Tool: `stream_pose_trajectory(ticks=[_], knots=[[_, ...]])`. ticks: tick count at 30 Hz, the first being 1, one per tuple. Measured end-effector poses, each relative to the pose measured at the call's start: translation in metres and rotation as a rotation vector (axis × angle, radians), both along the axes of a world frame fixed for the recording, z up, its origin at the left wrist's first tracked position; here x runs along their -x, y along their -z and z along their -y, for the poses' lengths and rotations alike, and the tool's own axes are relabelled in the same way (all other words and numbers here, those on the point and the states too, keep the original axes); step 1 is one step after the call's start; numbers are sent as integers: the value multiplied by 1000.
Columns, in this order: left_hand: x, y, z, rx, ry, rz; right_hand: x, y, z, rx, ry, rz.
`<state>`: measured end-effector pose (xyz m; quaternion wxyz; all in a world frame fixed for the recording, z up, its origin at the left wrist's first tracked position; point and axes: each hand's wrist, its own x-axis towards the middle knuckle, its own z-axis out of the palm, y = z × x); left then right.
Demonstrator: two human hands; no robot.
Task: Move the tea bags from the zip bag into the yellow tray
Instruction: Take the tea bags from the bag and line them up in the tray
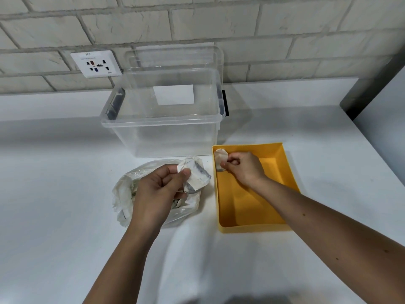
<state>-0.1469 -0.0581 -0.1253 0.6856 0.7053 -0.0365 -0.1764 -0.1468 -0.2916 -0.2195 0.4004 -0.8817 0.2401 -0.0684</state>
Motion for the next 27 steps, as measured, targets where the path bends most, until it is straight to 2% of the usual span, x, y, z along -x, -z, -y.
stream_pose_trajectory(ticks=[4,6,9,12,14,17,21,27], knots=[[4,1,1,-9,65,-16,4,-8,1,-39,10,-26],[7,0,2,-9,83,-12,11,-18,2,3,39,-40],[12,-2,4,14,88,-23,31,-45,0,59,80,58],[18,-4,9,5,114,-14,56,-81,-20,-255,5,260],[23,-4,11,-23,132,12,72,-104,-37,-401,-102,295],[26,-2,11,-46,155,28,83,-116,-48,-276,-227,246],[33,-3,10,-24,193,3,89,-118,-52,-169,-204,206],[36,-6,3,2,250,-40,95,-117,-56,-318,-178,176]])
